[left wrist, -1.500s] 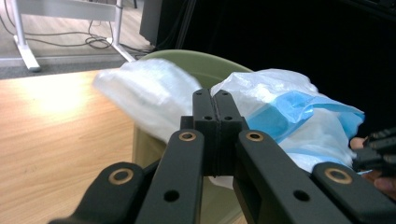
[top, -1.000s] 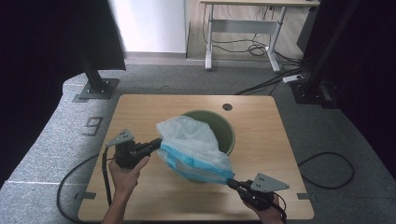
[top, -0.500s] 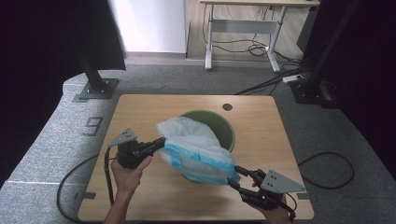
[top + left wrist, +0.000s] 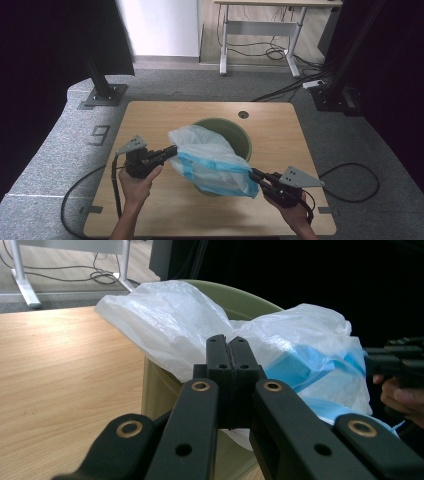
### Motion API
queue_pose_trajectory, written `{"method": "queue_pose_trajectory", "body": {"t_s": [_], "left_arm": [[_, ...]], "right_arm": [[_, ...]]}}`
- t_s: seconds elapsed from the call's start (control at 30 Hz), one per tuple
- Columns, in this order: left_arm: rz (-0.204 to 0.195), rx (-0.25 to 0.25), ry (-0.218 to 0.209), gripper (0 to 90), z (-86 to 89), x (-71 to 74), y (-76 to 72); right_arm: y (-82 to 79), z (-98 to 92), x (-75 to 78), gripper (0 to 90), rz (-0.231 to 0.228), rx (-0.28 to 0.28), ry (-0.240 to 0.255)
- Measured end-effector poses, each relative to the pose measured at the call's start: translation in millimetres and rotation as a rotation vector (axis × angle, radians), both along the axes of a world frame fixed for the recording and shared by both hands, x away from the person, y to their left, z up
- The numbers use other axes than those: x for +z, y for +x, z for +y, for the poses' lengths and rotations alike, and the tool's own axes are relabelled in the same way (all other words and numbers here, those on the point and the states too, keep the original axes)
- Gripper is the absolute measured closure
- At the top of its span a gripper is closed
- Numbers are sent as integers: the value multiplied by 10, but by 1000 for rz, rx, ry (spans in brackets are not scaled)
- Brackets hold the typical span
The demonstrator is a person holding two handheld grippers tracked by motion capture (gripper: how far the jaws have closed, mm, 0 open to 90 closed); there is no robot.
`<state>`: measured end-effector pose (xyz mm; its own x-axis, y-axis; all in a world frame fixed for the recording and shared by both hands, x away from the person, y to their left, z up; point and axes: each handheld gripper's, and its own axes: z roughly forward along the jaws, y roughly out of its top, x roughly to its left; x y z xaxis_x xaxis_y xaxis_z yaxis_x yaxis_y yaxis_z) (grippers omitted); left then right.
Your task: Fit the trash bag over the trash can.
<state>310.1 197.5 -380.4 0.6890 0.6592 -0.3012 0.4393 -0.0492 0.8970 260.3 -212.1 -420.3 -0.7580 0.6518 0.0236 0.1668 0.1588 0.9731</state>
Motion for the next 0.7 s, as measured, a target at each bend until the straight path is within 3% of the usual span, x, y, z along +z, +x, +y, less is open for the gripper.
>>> {"method": "queue_pose_trajectory", "body": {"t_s": [0.07,0.3,0.5,0.7], "left_arm": [[-1,0,4,898,-4,9,13],[-2,-8,24,898,-9,110,104],[8,-17,57,898,-58,159,219],[31,-8,65,898,-57,157,320]], "right_arm": [[64,-17,47,881,-12,-6,-9],[309,-22,228,888,-51,-56,-39],[658,-88,335,889,-27,-101,-8],[884,-55,369,888,-25,-125,-26]]}}
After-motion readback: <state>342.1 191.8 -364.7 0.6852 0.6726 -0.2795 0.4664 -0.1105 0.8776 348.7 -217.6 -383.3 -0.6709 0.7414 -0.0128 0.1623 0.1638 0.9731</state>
